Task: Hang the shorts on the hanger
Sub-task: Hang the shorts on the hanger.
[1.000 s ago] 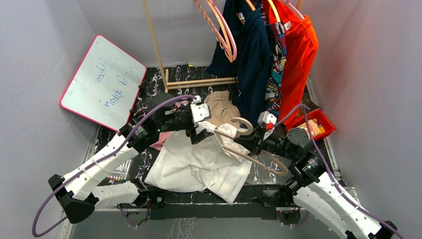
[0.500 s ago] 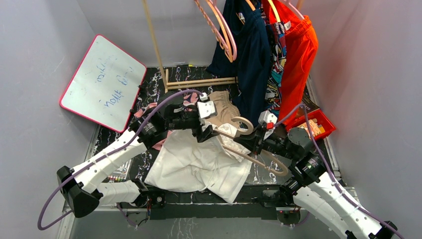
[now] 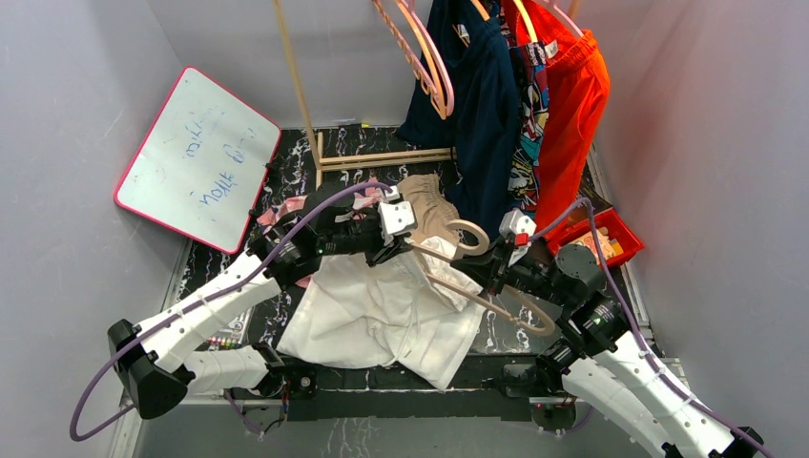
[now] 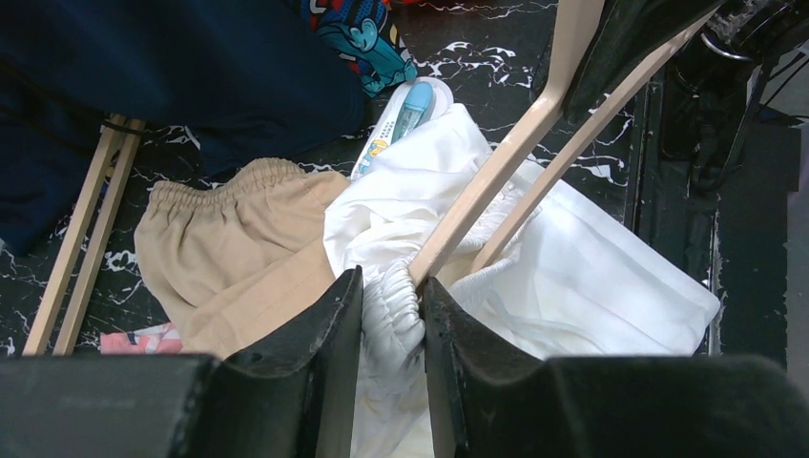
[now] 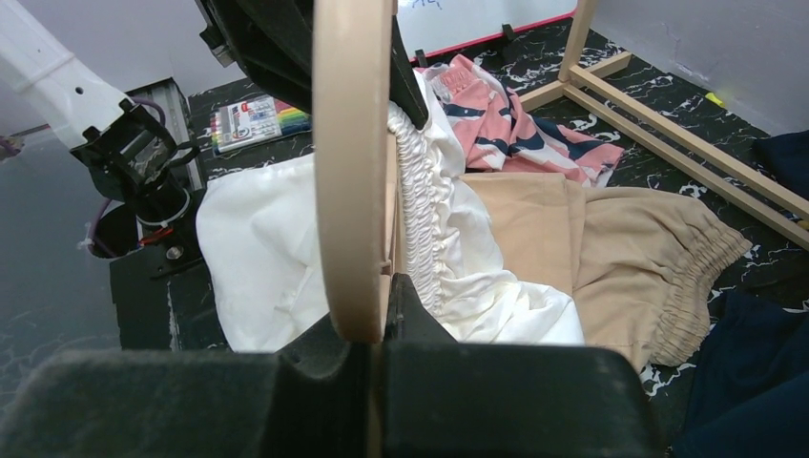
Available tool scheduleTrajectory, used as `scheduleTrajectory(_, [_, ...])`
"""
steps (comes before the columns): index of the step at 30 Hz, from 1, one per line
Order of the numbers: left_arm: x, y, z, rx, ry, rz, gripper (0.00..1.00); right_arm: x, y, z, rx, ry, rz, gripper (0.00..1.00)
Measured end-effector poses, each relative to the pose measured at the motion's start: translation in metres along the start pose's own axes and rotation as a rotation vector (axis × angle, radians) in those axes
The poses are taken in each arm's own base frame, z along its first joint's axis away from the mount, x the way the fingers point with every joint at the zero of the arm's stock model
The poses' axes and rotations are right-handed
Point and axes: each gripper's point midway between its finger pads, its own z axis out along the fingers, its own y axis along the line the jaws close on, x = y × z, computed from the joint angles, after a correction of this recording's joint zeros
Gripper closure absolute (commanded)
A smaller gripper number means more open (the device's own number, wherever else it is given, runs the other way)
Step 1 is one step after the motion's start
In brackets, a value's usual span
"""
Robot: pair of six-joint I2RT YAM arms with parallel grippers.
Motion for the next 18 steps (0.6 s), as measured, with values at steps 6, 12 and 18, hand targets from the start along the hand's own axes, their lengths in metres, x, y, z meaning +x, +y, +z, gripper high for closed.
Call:
scheduleTrajectory(6, [0.006, 0.003, -0.009, -0.051, 0.005, 0.013, 0.71, 0.001, 0.003, -0.003, -0.01, 0.005, 0.003, 1.0])
scheduleTrajectory(12, [0.013, 0.01, -0.02, -0.111, 0.022, 0.027, 0.61, -0.002, 0.007, -0.006, -0.016, -0.007, 0.002, 1.0])
scheduleTrajectory(18, [0.013, 0.013, -0.026, -0.133, 0.027, 0.036, 0.53, -0.007, 0.01, -0.007, -0.024, -0.022, 0.015, 1.0])
